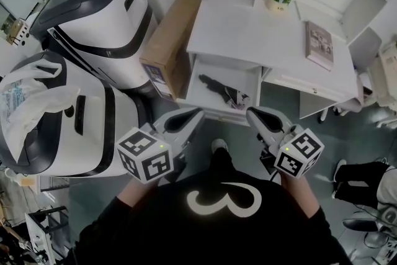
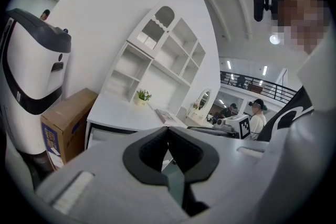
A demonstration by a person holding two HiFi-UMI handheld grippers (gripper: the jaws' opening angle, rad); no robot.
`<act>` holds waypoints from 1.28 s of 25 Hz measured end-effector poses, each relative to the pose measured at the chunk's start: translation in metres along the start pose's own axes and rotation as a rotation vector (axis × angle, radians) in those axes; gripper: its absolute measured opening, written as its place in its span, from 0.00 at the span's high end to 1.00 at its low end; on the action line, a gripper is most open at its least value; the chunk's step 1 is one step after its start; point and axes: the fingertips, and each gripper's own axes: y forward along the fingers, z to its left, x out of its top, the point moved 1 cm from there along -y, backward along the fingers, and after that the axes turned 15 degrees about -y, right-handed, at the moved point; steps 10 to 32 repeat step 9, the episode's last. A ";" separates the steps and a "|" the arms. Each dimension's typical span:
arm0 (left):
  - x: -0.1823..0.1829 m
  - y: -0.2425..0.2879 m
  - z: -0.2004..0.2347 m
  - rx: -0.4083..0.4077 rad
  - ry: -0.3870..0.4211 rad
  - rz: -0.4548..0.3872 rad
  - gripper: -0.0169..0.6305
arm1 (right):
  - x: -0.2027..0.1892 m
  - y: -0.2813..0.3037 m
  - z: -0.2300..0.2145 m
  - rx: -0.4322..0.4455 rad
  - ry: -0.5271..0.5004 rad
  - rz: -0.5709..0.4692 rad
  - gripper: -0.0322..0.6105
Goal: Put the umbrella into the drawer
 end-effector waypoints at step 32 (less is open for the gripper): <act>0.001 0.011 0.012 0.029 -0.016 0.009 0.96 | -0.002 0.013 -0.007 0.027 -0.009 0.011 0.95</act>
